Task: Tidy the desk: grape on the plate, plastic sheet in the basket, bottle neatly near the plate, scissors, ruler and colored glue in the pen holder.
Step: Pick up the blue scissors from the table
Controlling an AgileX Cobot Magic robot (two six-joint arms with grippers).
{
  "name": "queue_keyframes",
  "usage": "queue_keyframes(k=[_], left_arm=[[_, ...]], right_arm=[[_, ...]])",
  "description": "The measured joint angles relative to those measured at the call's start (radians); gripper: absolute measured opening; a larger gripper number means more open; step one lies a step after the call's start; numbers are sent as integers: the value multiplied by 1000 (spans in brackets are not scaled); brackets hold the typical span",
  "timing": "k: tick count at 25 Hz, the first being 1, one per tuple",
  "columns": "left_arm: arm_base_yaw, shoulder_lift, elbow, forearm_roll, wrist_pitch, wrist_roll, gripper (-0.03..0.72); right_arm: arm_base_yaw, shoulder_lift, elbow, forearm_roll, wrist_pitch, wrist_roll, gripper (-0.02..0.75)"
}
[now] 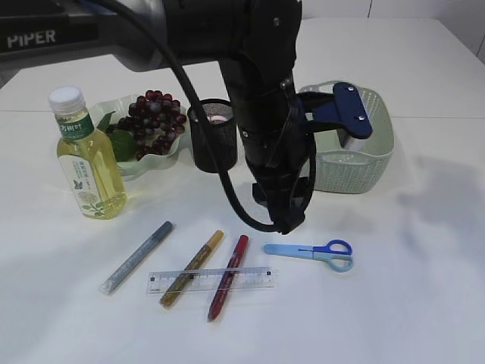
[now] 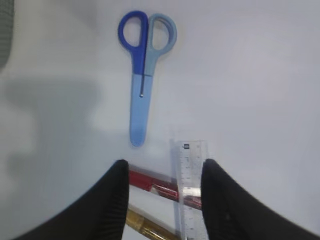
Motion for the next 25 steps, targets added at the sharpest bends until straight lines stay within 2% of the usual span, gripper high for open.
queue_keyframes(k=[7, 20, 25], left_arm=[[0, 43, 0, 0, -49, 80, 348], [0, 155, 4, 8, -127, 88, 347], [0, 188, 4, 53, -163, 90, 347]], right_arm=[[0, 0, 0, 0, 0, 0, 475], [0, 0, 0, 0, 0, 0, 475], [0, 0, 0, 0, 0, 0, 475]])
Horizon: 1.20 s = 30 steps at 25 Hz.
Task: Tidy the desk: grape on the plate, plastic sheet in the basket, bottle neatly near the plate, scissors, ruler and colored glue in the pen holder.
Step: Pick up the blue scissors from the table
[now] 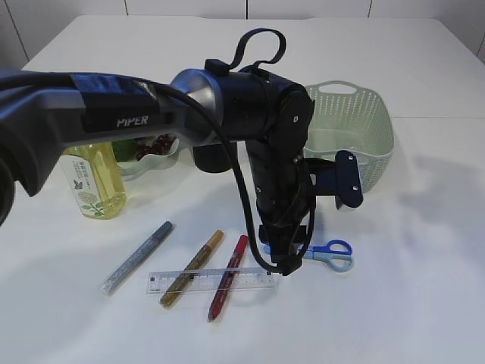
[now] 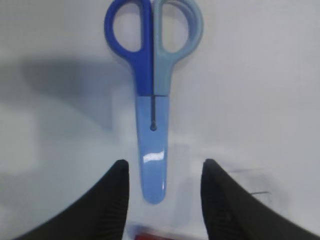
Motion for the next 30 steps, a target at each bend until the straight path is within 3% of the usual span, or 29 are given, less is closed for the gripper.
queue_keyframes(k=[8, 19, 30], left_arm=[[33, 0, 0, 31, -17, 0, 342], [65, 0, 0, -95, -6, 93, 333], [65, 12, 0, -124, -2, 143, 330]], right_arm=[[0, 0, 0, 0, 0, 0, 475], [0, 0, 0, 0, 0, 0, 475], [0, 0, 0, 0, 0, 0, 475]])
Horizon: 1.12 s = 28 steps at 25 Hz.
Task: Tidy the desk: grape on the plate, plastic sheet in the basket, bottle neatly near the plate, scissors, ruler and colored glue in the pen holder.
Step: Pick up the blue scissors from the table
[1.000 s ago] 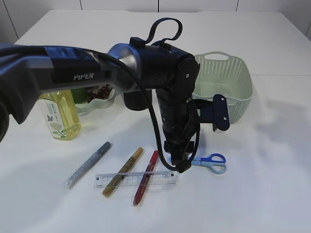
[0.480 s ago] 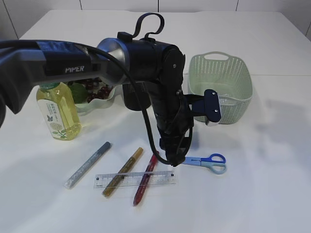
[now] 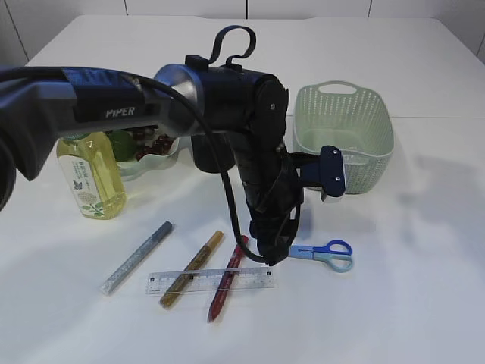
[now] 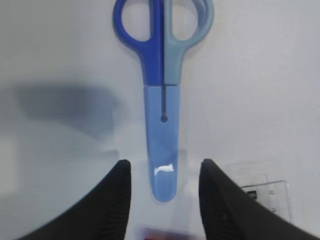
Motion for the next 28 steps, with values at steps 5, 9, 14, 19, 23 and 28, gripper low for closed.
queue_keyframes(k=[5, 9, 14, 19, 23, 28], left_arm=[[0, 20, 0, 0, -6, 0, 330], [0, 36, 0, 0, -14, 2, 329], [0, 49, 0, -2, -16, 2, 313], [0, 49, 0, -2, -20, 4, 309], [0, 50, 0, -4, -24, 4, 309], [0, 50, 0, -4, -24, 4, 309]], right_arm=[[0, 0, 0, 0, 0, 0, 475], [0, 0, 0, 0, 0, 0, 475], [0, 0, 0, 0, 0, 0, 475], [0, 0, 0, 0, 0, 0, 475], [0, 0, 0, 0, 0, 0, 475], [0, 0, 0, 0, 0, 0, 475]])
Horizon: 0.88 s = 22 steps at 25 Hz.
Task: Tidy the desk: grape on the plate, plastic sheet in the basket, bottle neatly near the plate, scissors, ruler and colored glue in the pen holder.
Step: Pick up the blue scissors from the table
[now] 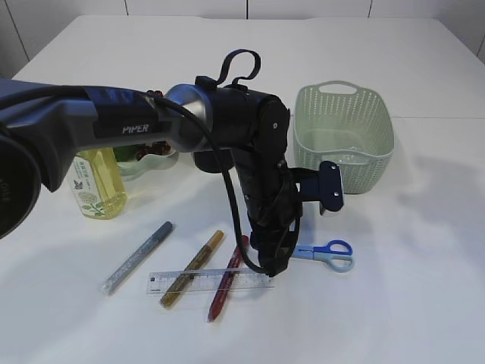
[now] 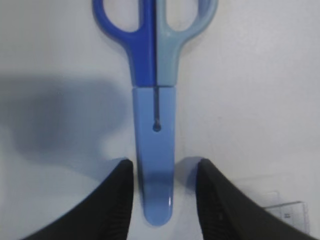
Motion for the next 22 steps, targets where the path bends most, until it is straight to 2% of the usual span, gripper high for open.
queue_keyframes(k=[22], left_arm=[[0, 0, 0, -2, 22, 0, 309]], right_arm=[[0, 0, 0, 0, 0, 0, 475]])
